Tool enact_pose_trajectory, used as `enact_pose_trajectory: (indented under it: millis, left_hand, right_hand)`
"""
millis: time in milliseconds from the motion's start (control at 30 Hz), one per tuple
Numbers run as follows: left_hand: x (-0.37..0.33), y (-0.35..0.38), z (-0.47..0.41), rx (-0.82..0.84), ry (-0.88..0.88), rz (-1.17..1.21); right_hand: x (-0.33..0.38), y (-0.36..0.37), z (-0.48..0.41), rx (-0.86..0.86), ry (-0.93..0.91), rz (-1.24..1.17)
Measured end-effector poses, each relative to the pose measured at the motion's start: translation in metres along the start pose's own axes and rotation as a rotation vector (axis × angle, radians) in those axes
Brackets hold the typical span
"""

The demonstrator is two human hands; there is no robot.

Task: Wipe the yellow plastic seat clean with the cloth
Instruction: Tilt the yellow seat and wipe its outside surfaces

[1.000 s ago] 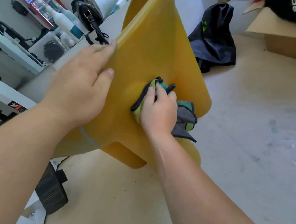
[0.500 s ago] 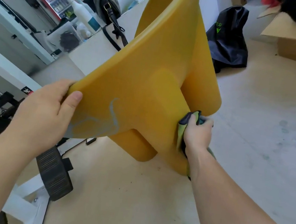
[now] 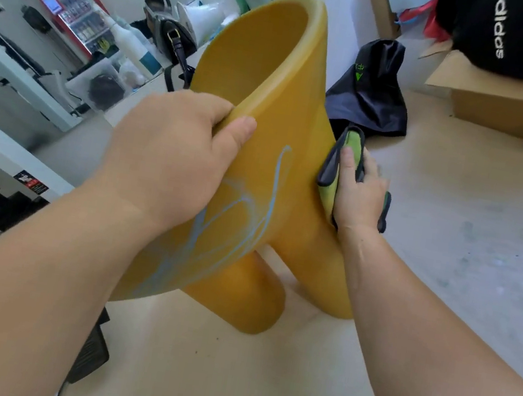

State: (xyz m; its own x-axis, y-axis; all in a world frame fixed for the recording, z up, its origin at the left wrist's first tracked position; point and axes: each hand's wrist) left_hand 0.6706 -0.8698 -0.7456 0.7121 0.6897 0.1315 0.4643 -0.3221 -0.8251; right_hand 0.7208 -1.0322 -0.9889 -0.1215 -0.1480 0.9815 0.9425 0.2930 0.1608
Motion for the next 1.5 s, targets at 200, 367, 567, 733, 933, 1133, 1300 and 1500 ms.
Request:
enact_pose_trajectory:
  millis: [200, 367, 567, 733, 933, 1133, 1300, 1500]
  left_hand:
    - [-0.04, 0.016, -0.041, -0.004, 0.019, -0.058]
    - [-0.062, 0.028, -0.07, 0.019, -0.029, -0.041]
    - [-0.049, -0.002, -0.026, 0.165, -0.109, 0.169]
    - [-0.014, -0.021, 0.03, 0.161, -0.088, 0.198]
    - [-0.013, -0.008, 0.024, 0.05, -0.011, 0.19]
    - [-0.033, 0.007, 0.001, 0.051, -0.035, 0.259]
    - [-0.033, 0.01, 0.002, 0.001, -0.026, 0.29]
    - [-0.026, 0.011, 0.006, 0.005, -0.041, 0.339]
  right_hand:
    - [0.02, -0.01, 0.019, -0.123, -0.015, 0.038]
    - [0.047, -0.003, 0.065, -0.129, -0.059, -0.234]
    - [0.022, -0.01, 0.053, -0.093, -0.062, -0.129]
    - [0.058, -0.013, 0.048, -0.071, 0.093, -0.259]
    - [0.129, -0.022, 0.054, -0.166, -0.272, -0.417]
    - [0.085, -0.005, -0.029, -0.05, 0.01, -0.413]
    - [0.062, -0.012, 0.083, -0.185, 0.112, -0.345]
    - [0.08, -0.022, 0.145, -0.202, -0.027, -0.336]
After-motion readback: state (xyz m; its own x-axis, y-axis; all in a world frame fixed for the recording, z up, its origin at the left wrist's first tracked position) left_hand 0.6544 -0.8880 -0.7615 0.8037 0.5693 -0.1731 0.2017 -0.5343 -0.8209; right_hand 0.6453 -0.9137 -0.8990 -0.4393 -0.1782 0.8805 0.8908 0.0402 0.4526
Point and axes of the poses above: each hand's wrist, its own z-axis away from the middle knuckle, its own y-axis out of the palm, x = y × z, and after that the axes turned 12 degrees about -x, right-handed
